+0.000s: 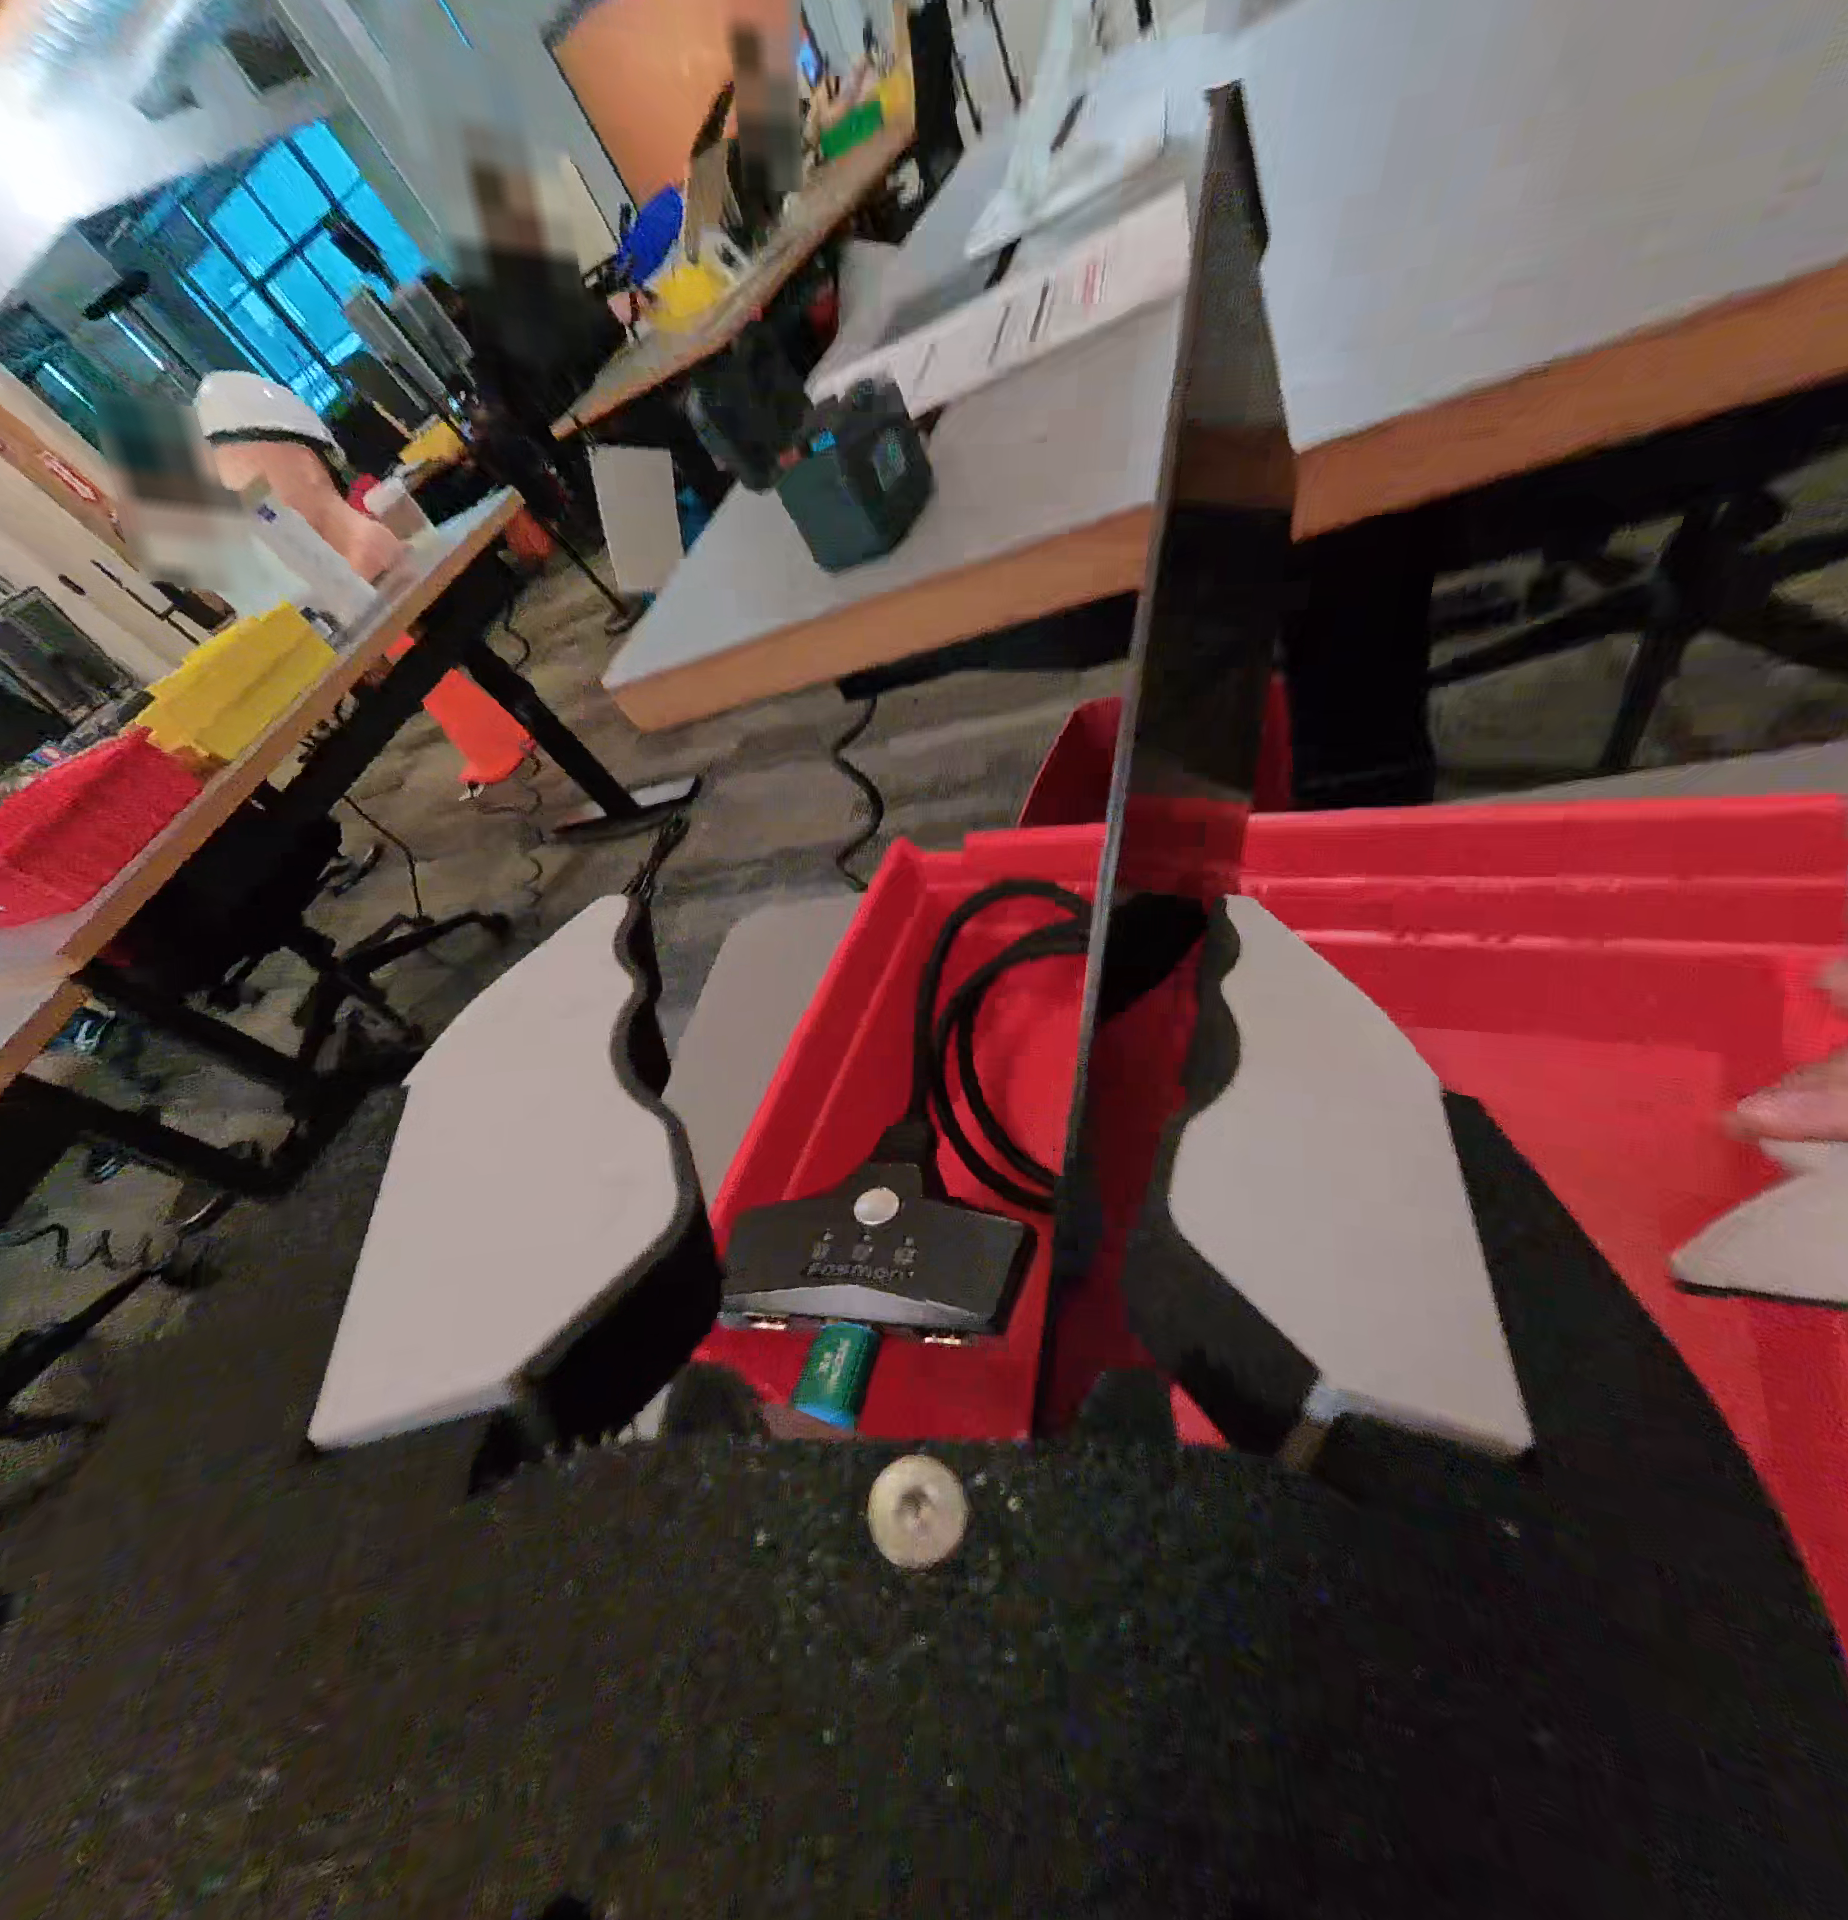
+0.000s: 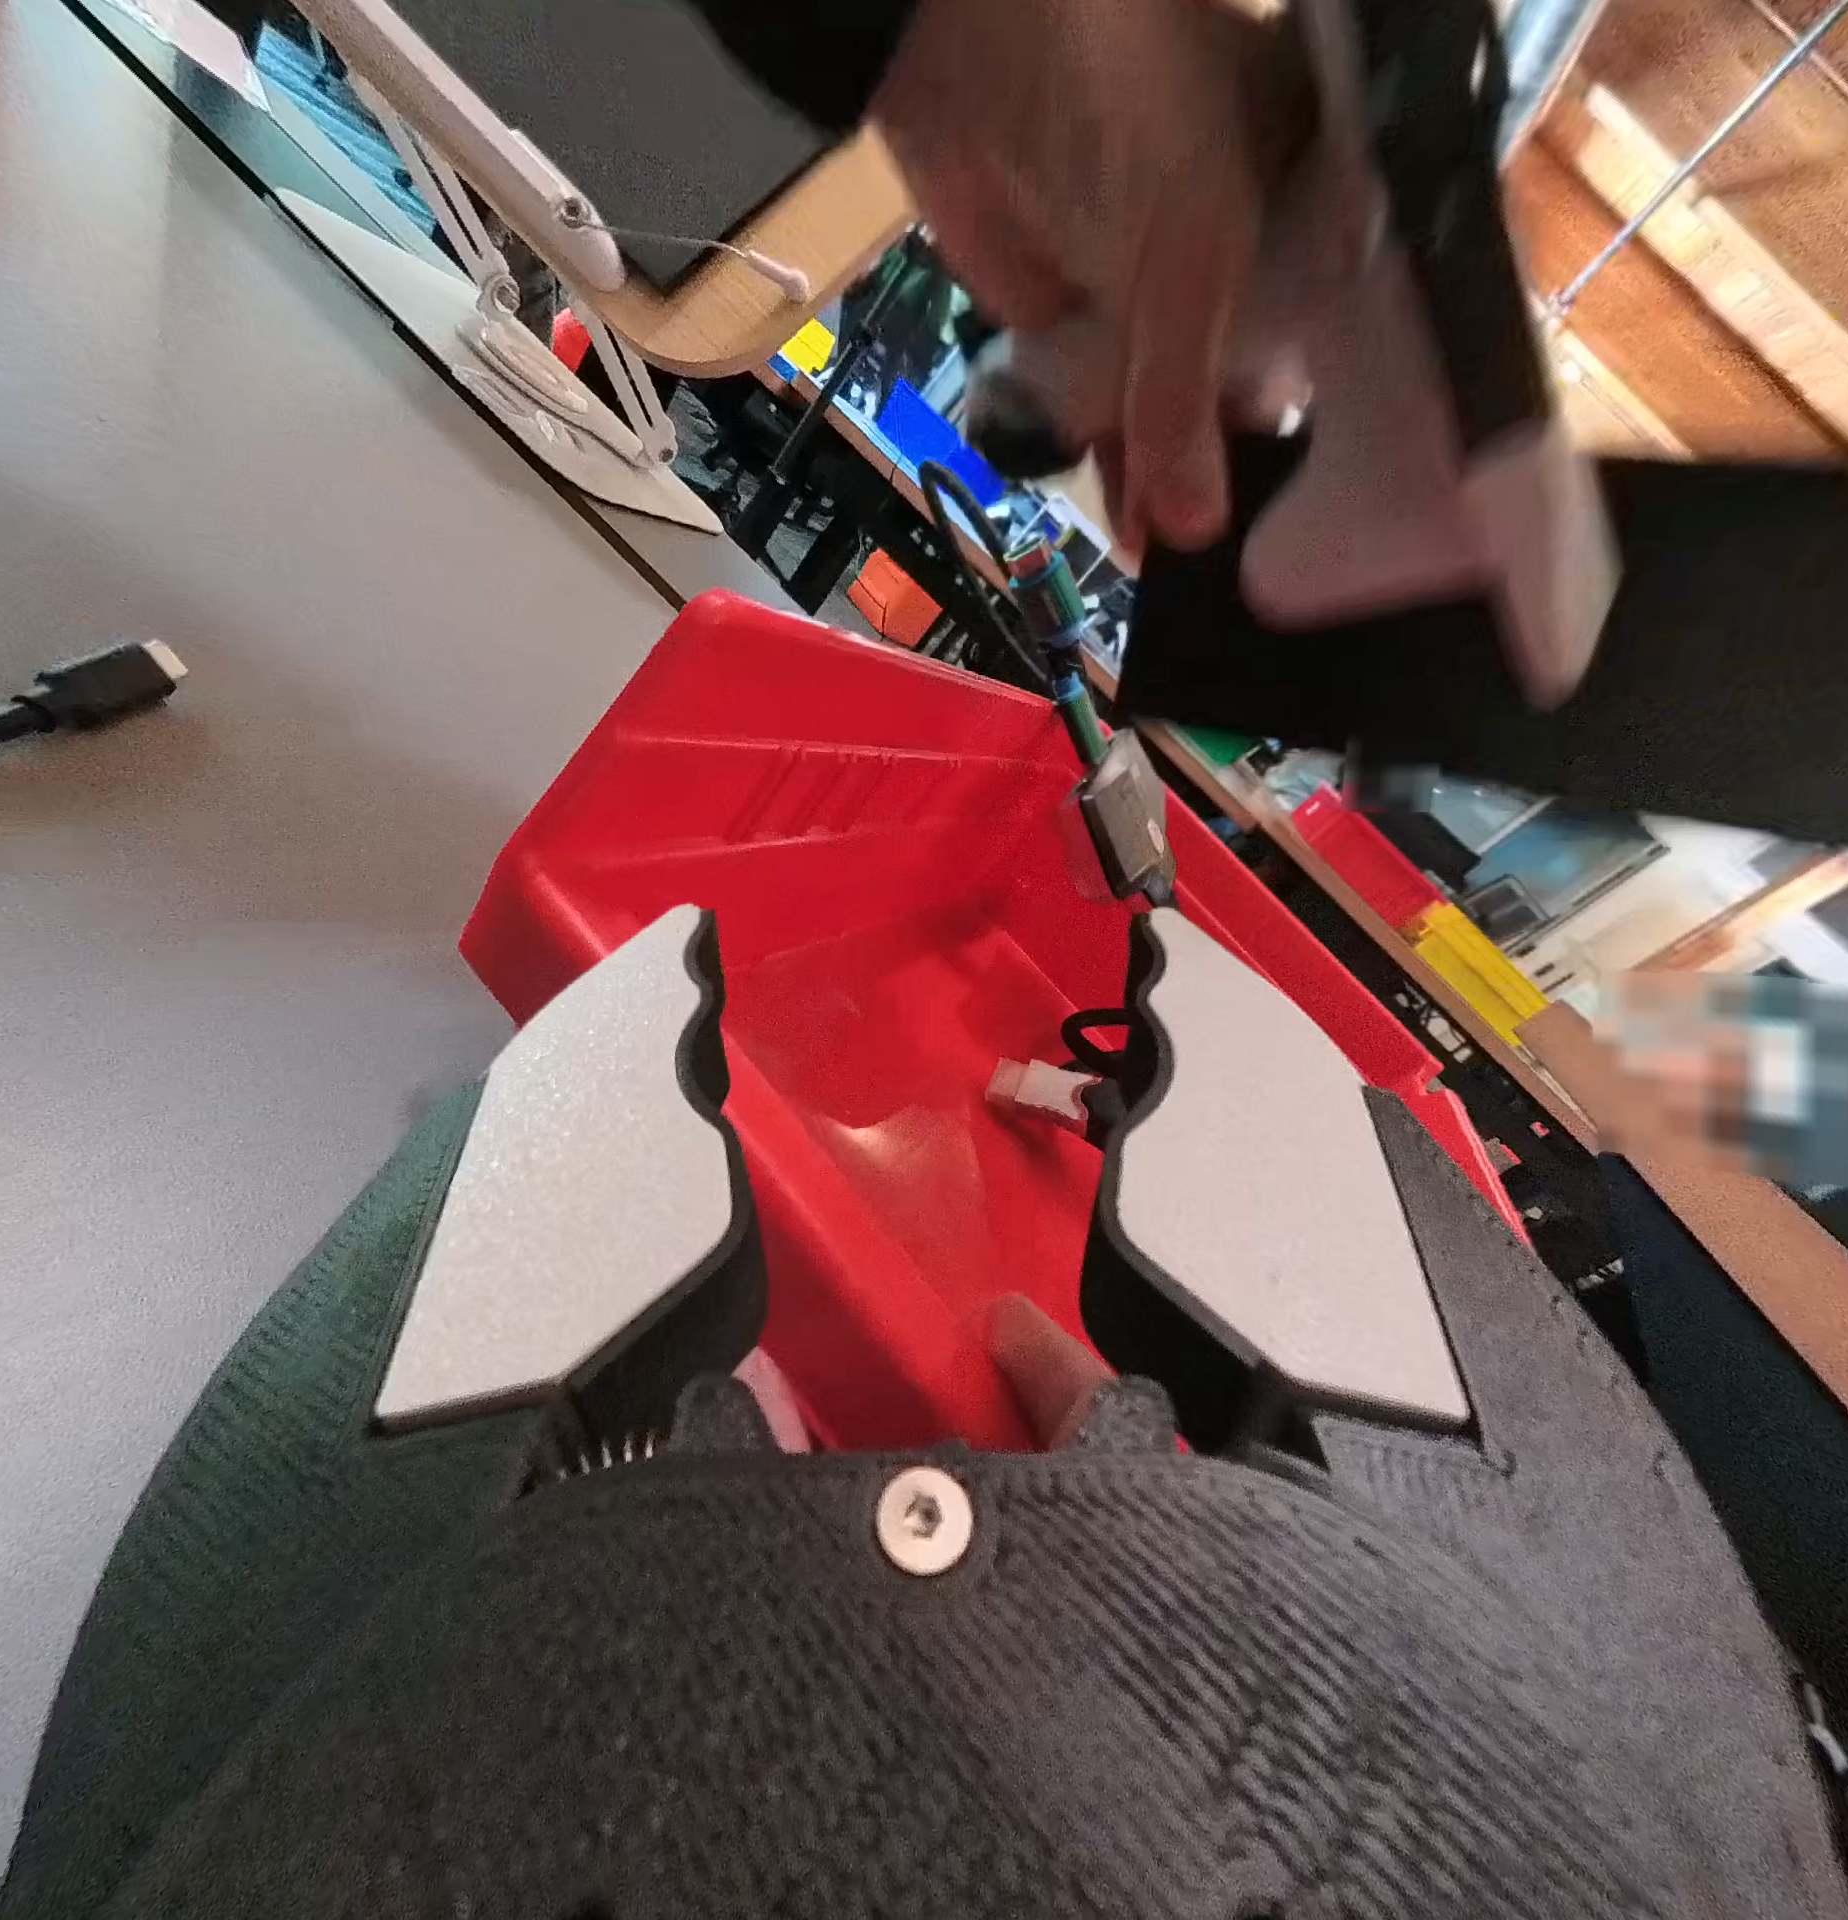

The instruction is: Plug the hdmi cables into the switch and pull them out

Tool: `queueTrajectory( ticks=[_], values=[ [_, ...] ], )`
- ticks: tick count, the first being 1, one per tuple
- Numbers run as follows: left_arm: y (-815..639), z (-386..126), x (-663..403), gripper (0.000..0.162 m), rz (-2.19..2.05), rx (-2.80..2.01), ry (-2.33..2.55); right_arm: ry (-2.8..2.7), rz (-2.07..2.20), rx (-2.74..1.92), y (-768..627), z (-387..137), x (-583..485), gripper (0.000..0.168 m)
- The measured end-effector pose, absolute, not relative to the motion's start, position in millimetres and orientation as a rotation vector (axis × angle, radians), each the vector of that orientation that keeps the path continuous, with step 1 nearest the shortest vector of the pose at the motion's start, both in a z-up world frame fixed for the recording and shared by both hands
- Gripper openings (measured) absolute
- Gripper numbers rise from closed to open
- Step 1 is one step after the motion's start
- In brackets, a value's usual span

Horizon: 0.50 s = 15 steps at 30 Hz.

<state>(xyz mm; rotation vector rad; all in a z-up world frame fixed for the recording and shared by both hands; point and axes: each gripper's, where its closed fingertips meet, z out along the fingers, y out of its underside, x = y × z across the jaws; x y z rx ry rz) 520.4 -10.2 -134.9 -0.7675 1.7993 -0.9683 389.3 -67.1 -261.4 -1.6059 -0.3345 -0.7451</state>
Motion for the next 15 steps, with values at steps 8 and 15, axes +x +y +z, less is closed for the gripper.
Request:
queueTrajectory(
  ticks=[8,15],
  values=[
    [142.1,-37.8,298.8,0.109,-0.674,-0.756,1.675,-0.433,-0.765,-1.235,-99.2,-183.9,336.4,0.09],
    [345.4,-47.0,18.1,0.122,-0.093,-0.985,1.625,-0.563,-0.431,-1.301,-3.2,-116.1,211.6,0.144]
  ],
)
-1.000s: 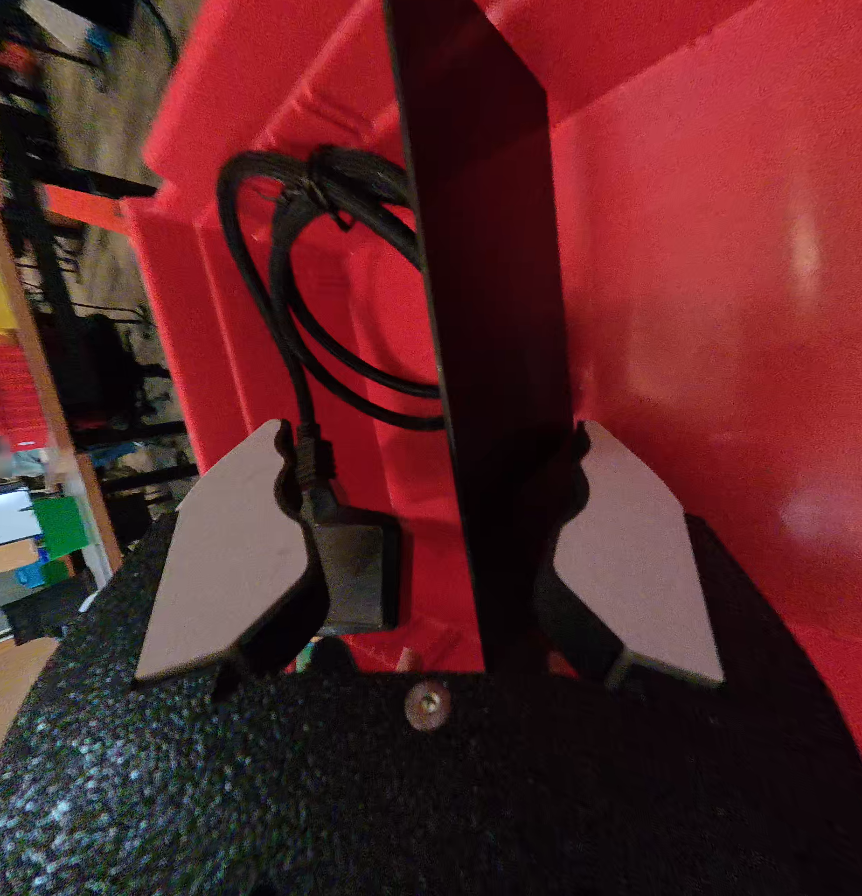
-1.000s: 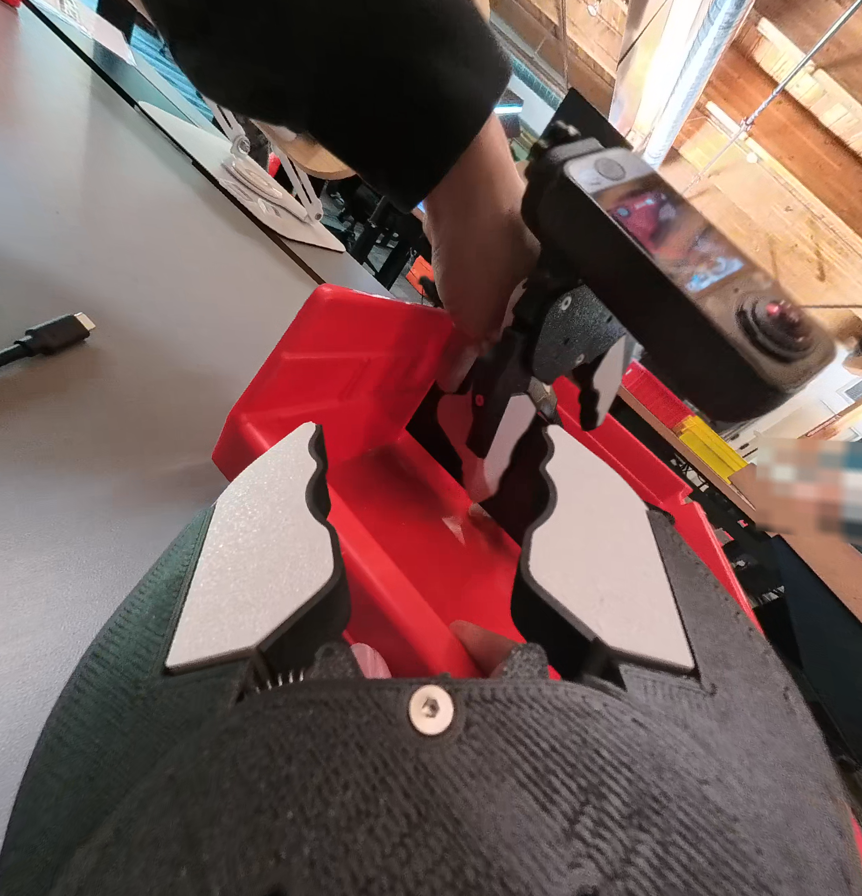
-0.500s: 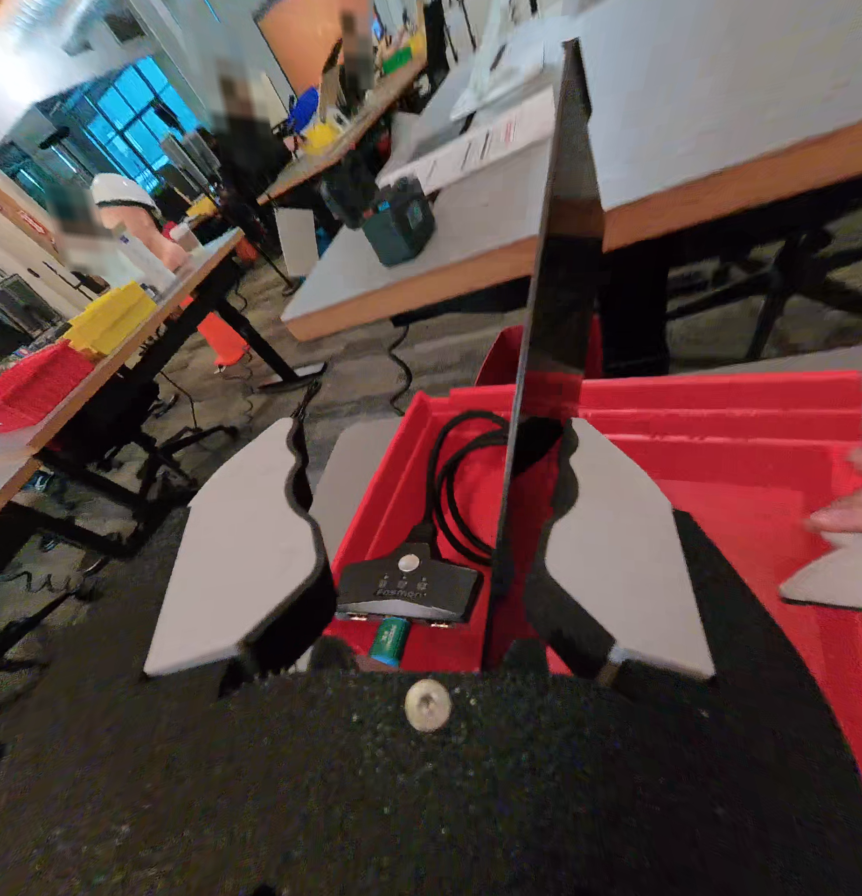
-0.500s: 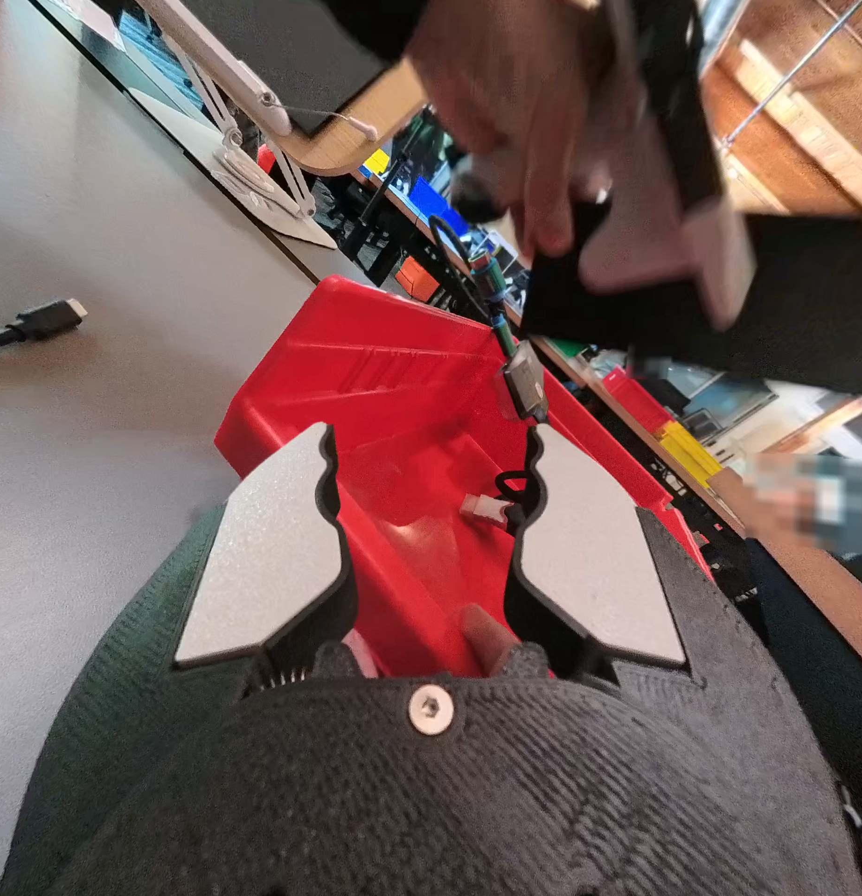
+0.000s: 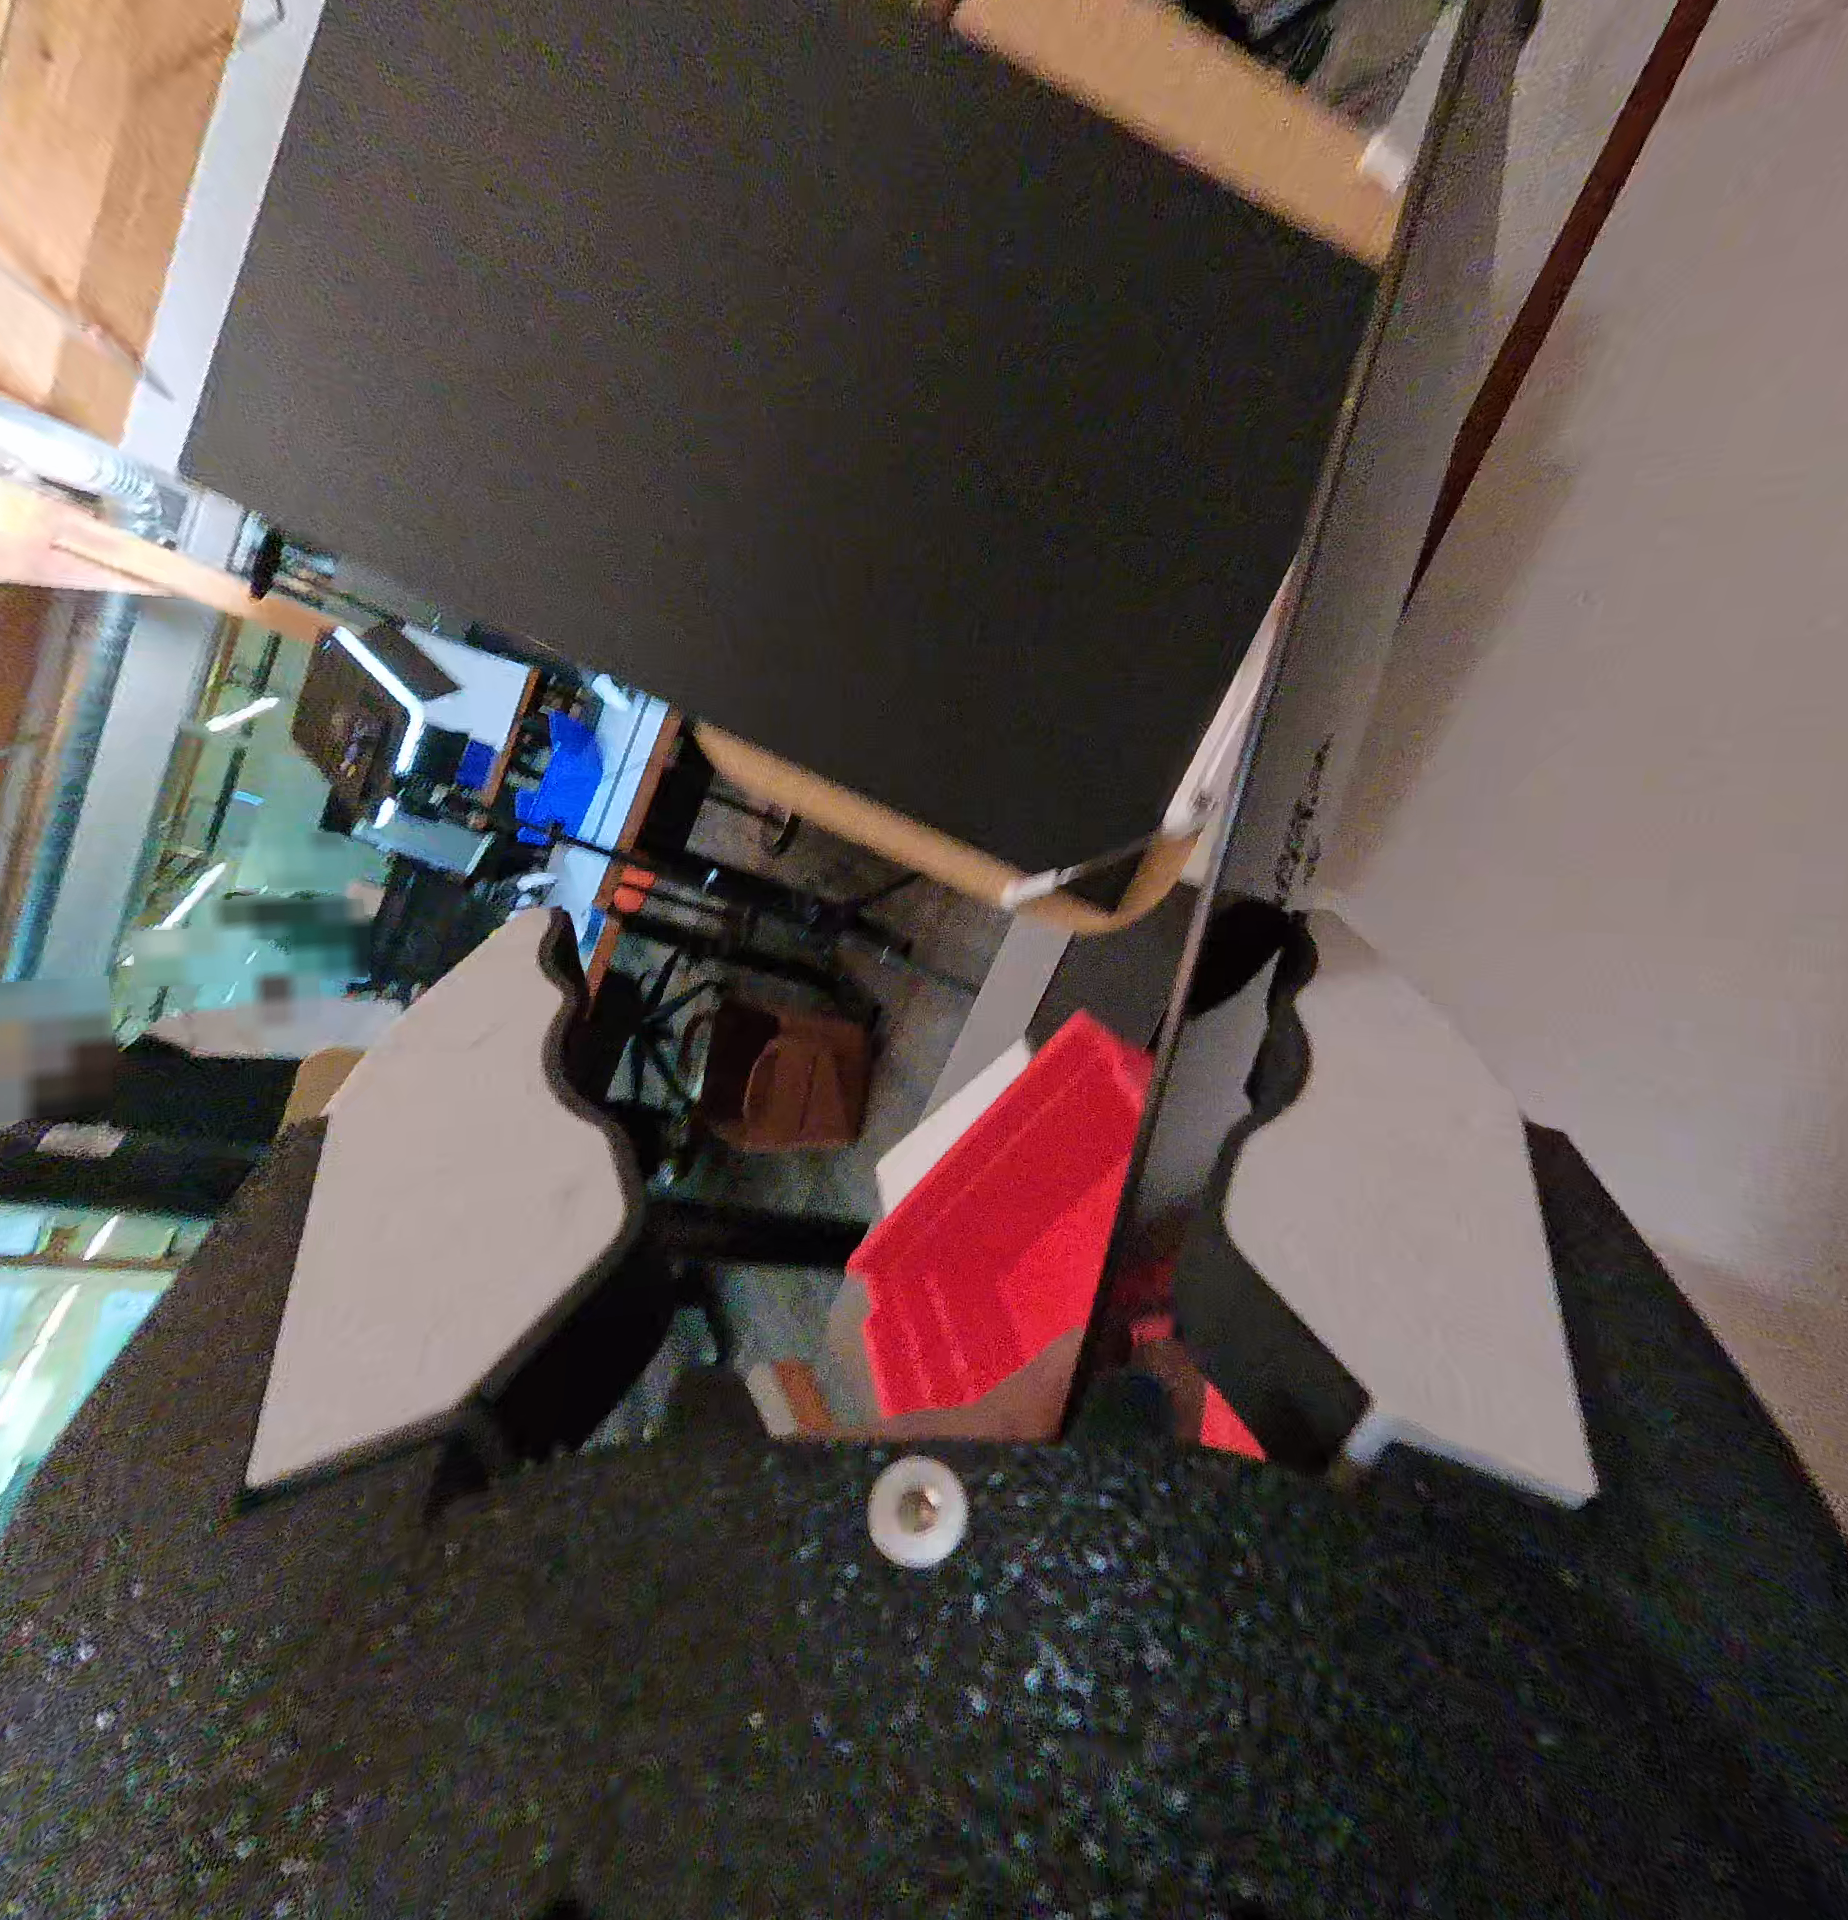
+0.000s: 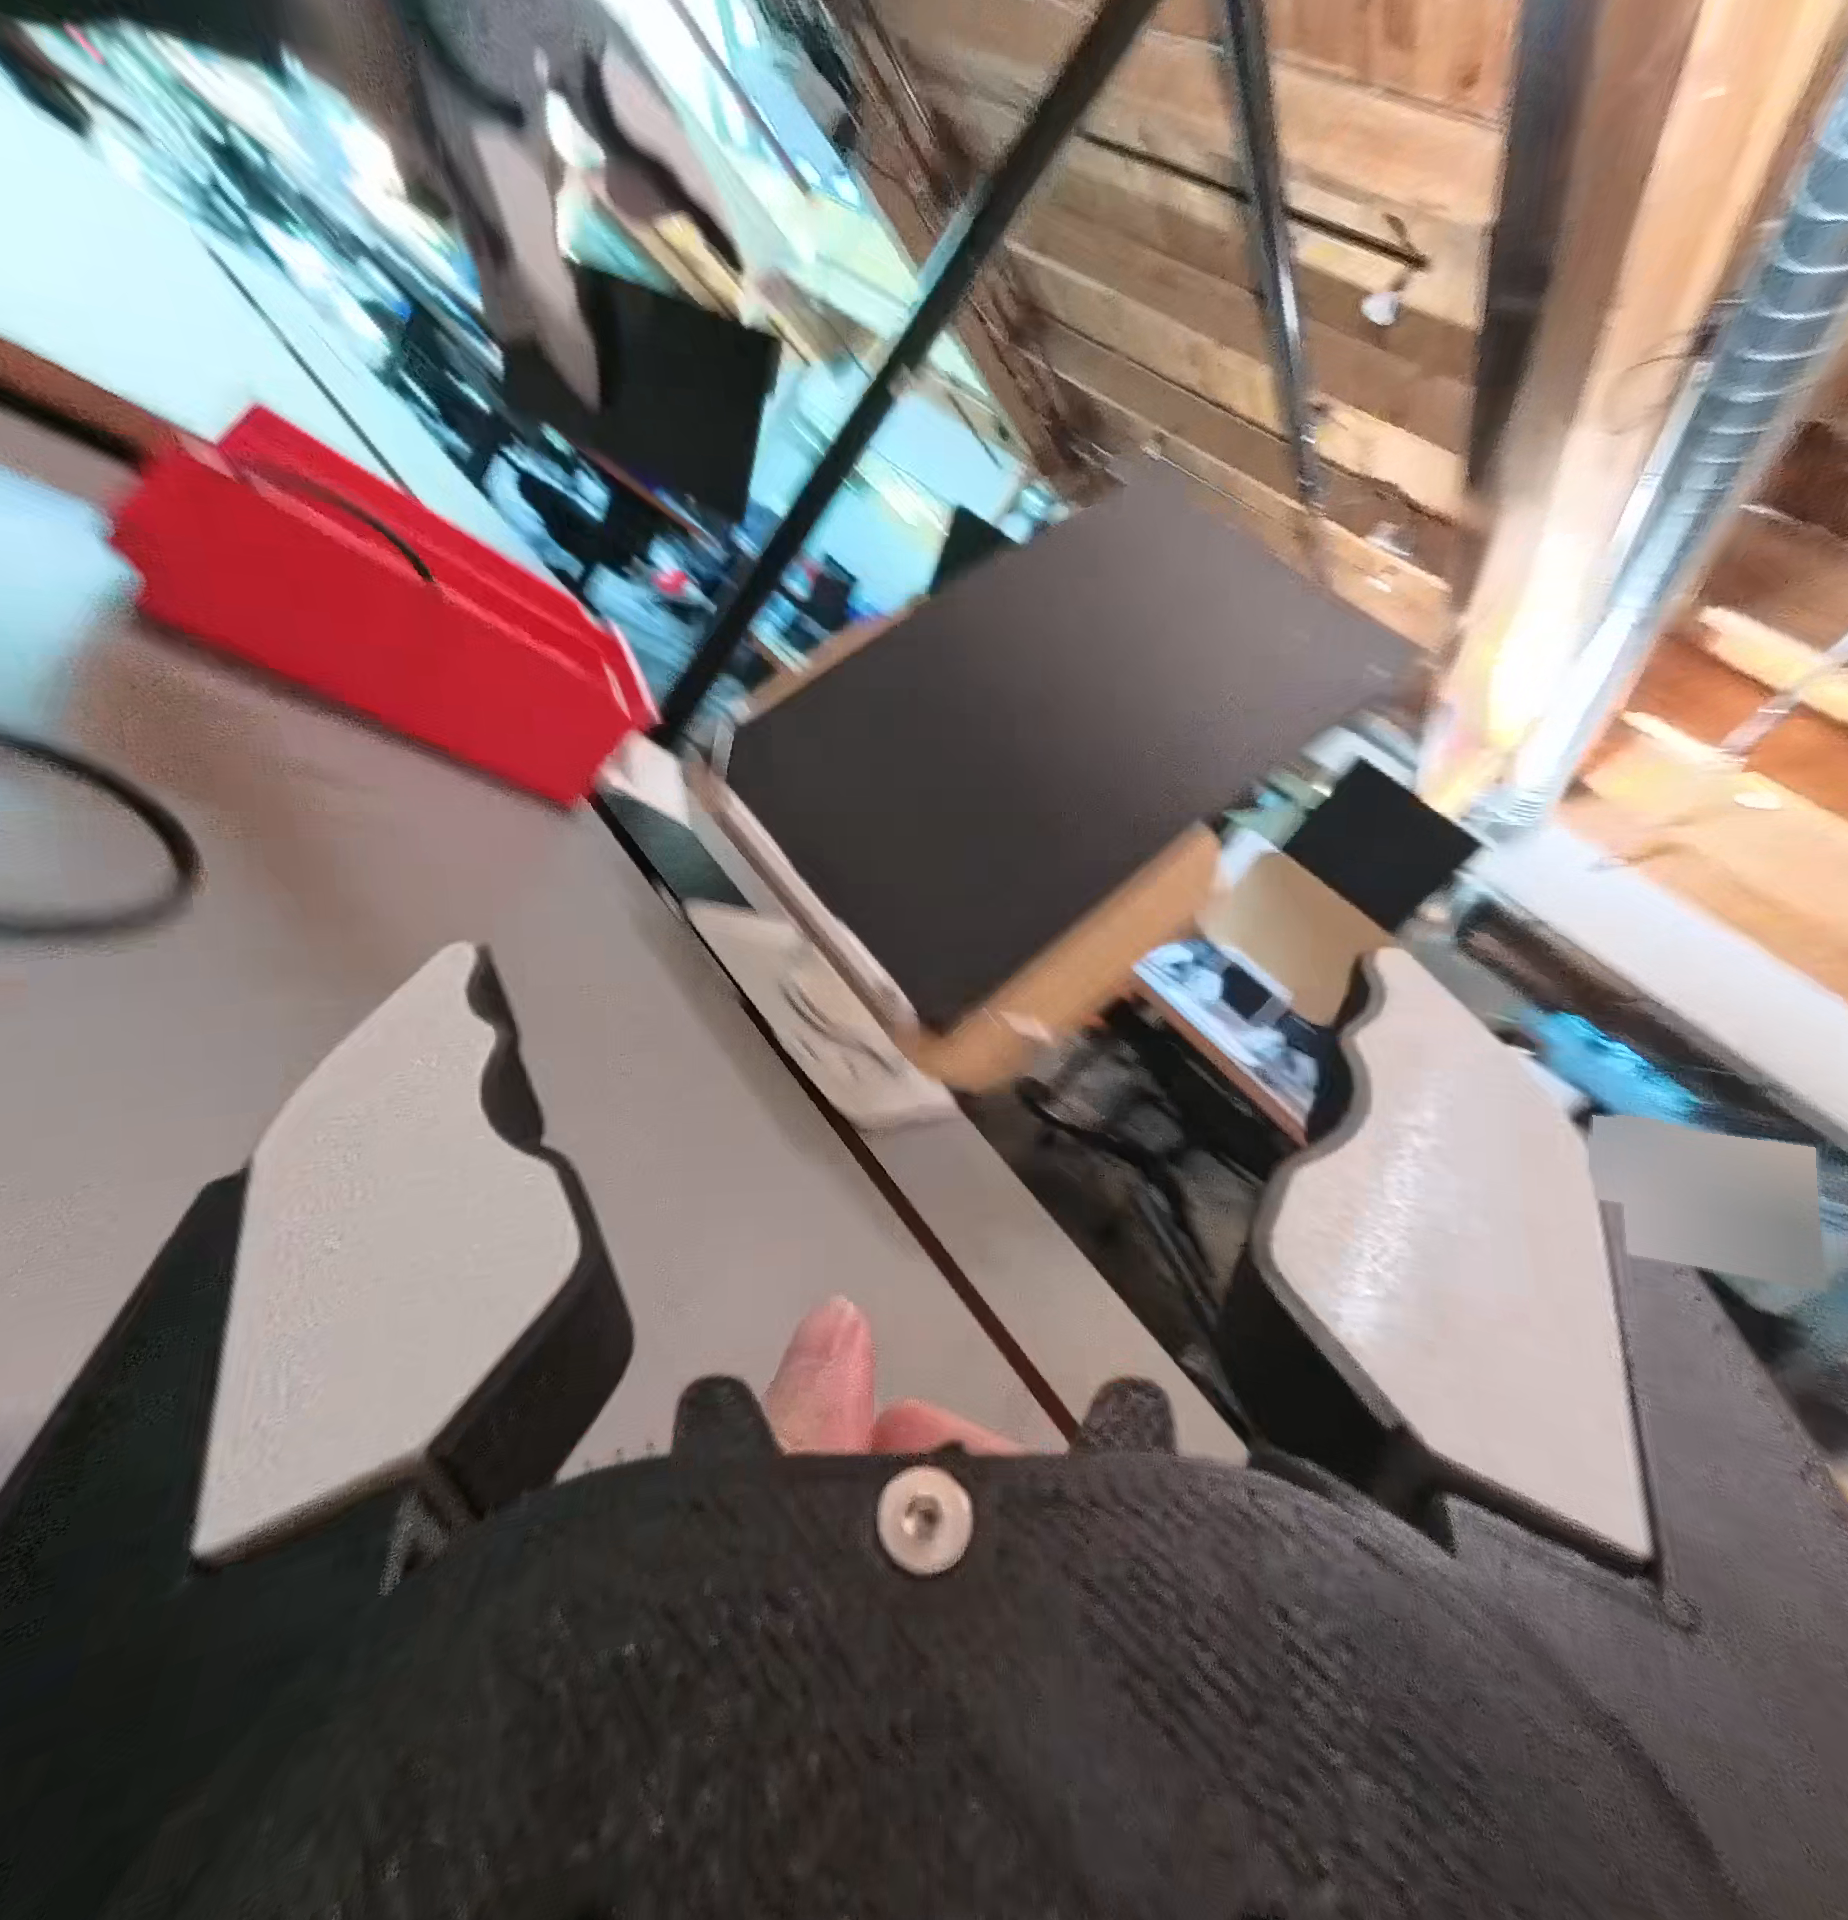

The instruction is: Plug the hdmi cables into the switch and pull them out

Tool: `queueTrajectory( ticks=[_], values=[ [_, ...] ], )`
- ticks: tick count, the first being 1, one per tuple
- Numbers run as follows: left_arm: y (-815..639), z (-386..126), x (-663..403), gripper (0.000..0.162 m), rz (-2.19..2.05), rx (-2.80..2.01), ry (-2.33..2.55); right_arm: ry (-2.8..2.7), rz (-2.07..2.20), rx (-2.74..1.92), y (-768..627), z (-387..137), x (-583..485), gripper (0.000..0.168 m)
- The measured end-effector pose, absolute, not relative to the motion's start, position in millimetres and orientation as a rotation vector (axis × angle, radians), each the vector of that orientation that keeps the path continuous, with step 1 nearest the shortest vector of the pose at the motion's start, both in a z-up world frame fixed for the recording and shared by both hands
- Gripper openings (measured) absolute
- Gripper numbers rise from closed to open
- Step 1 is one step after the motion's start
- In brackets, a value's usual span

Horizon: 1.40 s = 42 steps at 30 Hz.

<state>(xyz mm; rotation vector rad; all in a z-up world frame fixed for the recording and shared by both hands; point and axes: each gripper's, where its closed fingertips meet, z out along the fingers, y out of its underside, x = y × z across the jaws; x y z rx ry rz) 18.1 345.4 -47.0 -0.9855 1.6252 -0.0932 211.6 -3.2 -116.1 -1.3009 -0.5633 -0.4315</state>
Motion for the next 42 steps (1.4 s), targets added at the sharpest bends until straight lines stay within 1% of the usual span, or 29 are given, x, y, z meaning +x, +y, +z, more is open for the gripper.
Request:
queueTrajectory(
  ticks=[2,4,9,13,18,24,27,28,30,35,37,39,42],
  values=[
    [384.6,-47.6,-44.0,0.123,0.014,-1.016,1.58,-0.5,-0.295,-1.249,50.2,-91.9,170.4,0.145],
    [409.2,-45.1,-89.6,0.123,0.009,-1.039,1.511,-0.413,-0.124,-1.193,110.1,-76.9,129.4,0.145],
    [444.1,-53.0,-156.1,0.127,-0.182,-1.126,1.349,-0.276,0.294,-1.208,262.1,-93.1,25.6,0.145],
    [468.6,-81.8,-181.3,0.128,-0.272,-1.213,1.356,-0.057,0.259,-1.293,360.6,-127.8,-9.4,0.145],
    [494.6,-121.6,-188.9,0.125,-0.247,-1.268,1.527,-0.009,0.078,-1.491,439.3,-170.0,-34.7,0.145],
    [500.6,-151.5,-179.6,0.122,-0.264,-1.223,1.703,-0.096,0.039,-1.588,484.3,-194.3,-29.8,0.143],
    [498.8,-160.8,-173.0,0.122,-0.227,-1.191,1.778,-0.159,0.24,-1.493,491.1,-181.5,-29.5,0.14],
    [496.4,-162.6,-170.2,0.122,-0.225,-1.184,1.798,-0.166,0.264,-1.508,494.5,-183.9,-23.6,0.142],
    [492.1,-164.2,-159.8,0.121,-0.248,-1.17,1.808,-0.163,0.33,-1.521,499.0,-185.8,-14.3,0.136],
    [496.7,-180.9,-129.1,0.117,-0.234,-1.219,1.766,-0.134,0.654,-1.429,479.9,-165.6,-2.1,0.14],
    [508.2,-193.0,-124.1,0.117,-0.181,-1.25,1.759,-0.069,0.692,-1.431,469.6,-161.7,6.0,0.145],
    [514.8,-201.8,-119.9,0.117,-0.187,-1.27,1.761,-0.156,0.708,-1.434,452.5,-163.6,-7.8,0.146],
    [518.7,-212.0,-113.7,0.118,-0.244,-1.258,1.771,-0.241,0.559,-1.477,443.0,-174.5,-24.8,0.145]
  ],
)
